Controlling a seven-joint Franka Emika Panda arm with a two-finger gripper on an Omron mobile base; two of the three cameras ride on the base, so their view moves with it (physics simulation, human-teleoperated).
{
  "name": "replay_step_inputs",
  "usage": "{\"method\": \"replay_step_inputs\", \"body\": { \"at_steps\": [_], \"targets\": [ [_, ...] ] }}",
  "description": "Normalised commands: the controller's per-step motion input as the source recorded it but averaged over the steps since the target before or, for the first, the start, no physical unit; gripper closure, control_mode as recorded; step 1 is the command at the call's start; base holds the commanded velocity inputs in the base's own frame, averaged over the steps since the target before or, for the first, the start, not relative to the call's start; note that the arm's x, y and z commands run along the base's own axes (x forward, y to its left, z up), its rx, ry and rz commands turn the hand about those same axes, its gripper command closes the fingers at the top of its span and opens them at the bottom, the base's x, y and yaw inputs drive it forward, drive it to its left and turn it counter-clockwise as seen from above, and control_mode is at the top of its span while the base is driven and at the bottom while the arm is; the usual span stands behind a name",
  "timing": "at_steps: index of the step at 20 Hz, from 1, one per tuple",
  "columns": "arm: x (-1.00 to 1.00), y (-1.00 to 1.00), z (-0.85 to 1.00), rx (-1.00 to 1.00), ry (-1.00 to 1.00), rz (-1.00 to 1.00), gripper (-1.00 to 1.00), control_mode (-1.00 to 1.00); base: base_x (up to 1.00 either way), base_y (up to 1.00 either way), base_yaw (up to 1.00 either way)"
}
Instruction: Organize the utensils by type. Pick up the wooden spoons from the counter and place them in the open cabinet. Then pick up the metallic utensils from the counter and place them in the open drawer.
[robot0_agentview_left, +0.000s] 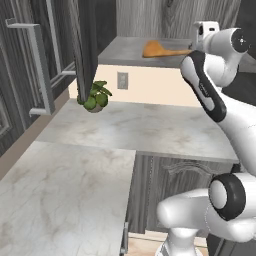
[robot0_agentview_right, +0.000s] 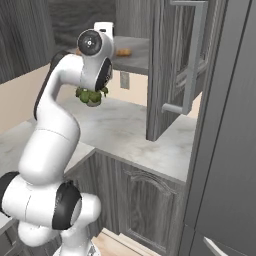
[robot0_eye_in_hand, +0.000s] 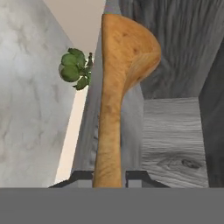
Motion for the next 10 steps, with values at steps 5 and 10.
{"method": "replay_step_inputs", "body": {
  "at_steps": [5,10],
  "targets": [
    [0.86,0.0,0.04,-0.04,0.05,0.02,1.0,-1.0,0.0,0.0,0.0],
    [0.82,0.0,-0.12,-0.07,0.1,0.0,1.0,-1.0,0.0,0.0,0.0]
  ]
}}
